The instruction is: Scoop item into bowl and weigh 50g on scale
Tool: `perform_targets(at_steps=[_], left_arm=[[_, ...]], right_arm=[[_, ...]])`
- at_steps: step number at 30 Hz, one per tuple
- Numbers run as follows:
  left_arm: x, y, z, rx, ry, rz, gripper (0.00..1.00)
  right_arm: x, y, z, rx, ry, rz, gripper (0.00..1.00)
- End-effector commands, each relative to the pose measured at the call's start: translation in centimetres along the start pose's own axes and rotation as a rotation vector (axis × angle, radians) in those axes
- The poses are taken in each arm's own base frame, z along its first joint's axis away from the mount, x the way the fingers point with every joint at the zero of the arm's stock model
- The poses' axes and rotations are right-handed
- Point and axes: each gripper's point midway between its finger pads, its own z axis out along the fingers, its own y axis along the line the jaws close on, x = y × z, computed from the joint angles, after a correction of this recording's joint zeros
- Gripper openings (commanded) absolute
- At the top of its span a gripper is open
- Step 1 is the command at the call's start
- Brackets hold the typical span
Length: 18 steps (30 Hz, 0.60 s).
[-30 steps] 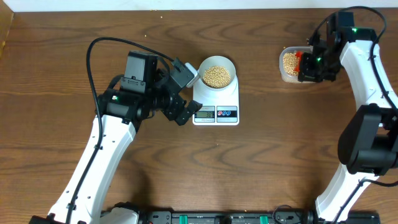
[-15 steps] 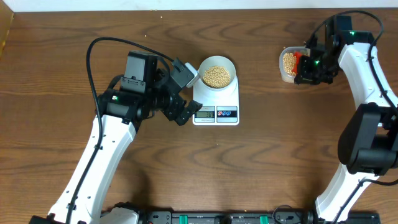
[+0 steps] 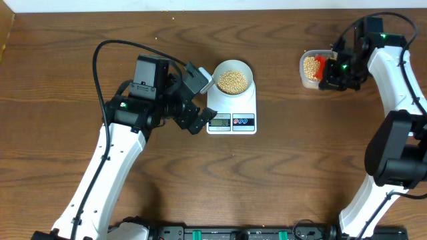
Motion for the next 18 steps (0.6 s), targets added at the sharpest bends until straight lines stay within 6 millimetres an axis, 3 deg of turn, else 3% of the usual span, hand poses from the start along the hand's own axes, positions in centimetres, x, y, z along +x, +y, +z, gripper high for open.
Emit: perform_targets(at_steps=[1,18], left_arm=[[0.1,-0.3,0.1,0.014,-0.001,0.004,0.98],[0.1,-0.3,0.1,0.014,-0.001,0.004,0.98]], right_arm=[[0.4,-0.8,0.5,-0.018,0.019,0.005,0.01],[1.7,-1.0,2.4,-0.133,0.042,0.039,0.01]])
